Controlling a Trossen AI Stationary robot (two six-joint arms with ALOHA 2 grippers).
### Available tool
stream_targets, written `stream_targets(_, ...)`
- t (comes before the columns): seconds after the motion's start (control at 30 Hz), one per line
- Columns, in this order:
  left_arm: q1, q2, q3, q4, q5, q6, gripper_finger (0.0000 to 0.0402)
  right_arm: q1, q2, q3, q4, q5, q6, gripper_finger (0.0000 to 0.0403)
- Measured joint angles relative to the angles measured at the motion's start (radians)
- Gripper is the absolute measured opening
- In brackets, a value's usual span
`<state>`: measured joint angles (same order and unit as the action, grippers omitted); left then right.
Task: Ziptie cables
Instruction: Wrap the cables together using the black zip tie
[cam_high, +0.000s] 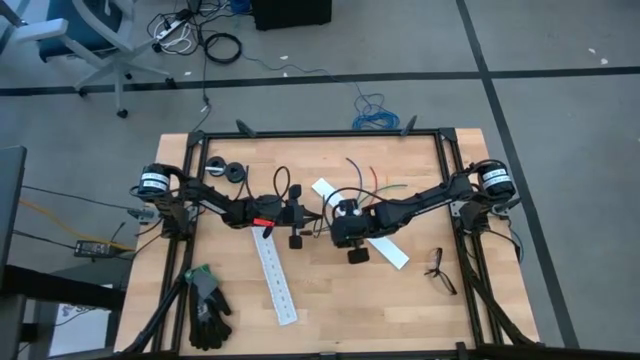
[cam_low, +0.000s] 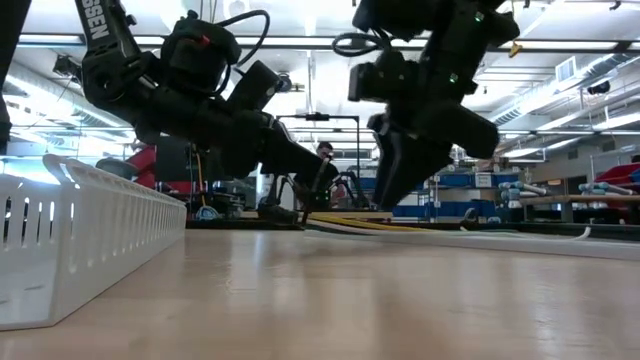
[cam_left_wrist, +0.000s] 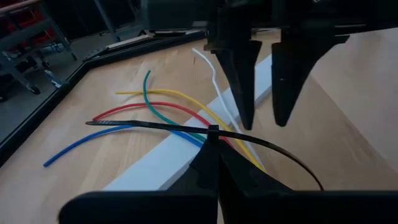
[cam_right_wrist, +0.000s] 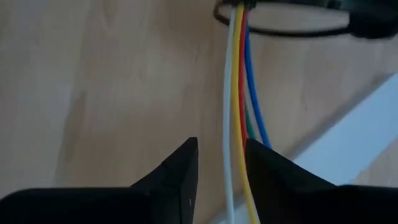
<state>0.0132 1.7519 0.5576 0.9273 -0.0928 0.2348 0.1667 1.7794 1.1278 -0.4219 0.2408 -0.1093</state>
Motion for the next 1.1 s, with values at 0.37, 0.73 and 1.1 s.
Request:
stream_targets(0.37, 0.0, 0.0, 0.0, 0.0, 0.0, -0.003, 0.0, -0.09, 0.0, -0.068, 0.116, -0.097, -0.025, 0.0156)
stream_targets(0.73, 0.0, 0.0, 0.0, 0.001, 0.0, -0.004, 0.0, -0.145, 0.001, -0.128, 0.19, -0.121, -0.084, 0.0194)
stream_targets(1.1, 0.0, 0.0, 0.0, 0.004, 0.0, -0.004, 0.0, -0.176, 0.0, -0.191, 0.242, -0.218, -0.083, 0.0079)
